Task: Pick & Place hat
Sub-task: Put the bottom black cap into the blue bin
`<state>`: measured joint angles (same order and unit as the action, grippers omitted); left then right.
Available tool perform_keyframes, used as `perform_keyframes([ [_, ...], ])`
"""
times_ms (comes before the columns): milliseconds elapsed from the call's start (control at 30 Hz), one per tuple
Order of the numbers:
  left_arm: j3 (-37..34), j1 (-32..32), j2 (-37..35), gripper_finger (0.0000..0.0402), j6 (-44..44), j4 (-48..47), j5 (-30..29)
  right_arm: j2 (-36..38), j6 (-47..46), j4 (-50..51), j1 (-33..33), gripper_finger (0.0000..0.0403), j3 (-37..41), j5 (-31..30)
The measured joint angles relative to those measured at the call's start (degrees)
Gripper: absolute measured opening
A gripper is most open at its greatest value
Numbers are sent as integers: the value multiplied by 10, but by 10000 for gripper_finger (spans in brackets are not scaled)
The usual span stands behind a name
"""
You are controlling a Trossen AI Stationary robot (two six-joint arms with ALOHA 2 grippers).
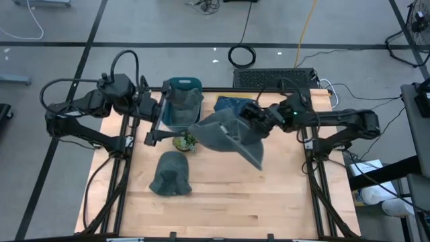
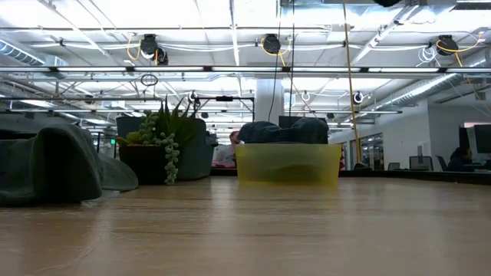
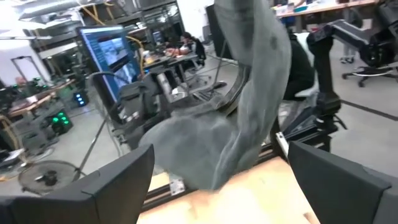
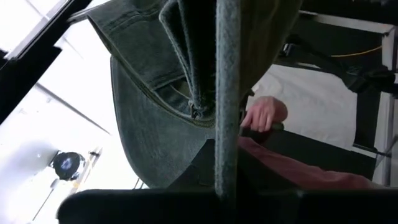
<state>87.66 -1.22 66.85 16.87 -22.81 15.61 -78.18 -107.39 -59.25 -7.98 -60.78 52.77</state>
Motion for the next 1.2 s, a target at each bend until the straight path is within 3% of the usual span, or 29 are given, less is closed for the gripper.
perform_keyframes([
  [367,0,21,0,379,-44,-10,10,-78,1,-34,-6,0,-75,0],
  [667,0,21,0,375,-37,-13,8,-99,14,-19,-6,0,-104,0],
  [1200,0,21,0,254,-72,3,44,-99,35,-1,-6,0,-104,-3],
])
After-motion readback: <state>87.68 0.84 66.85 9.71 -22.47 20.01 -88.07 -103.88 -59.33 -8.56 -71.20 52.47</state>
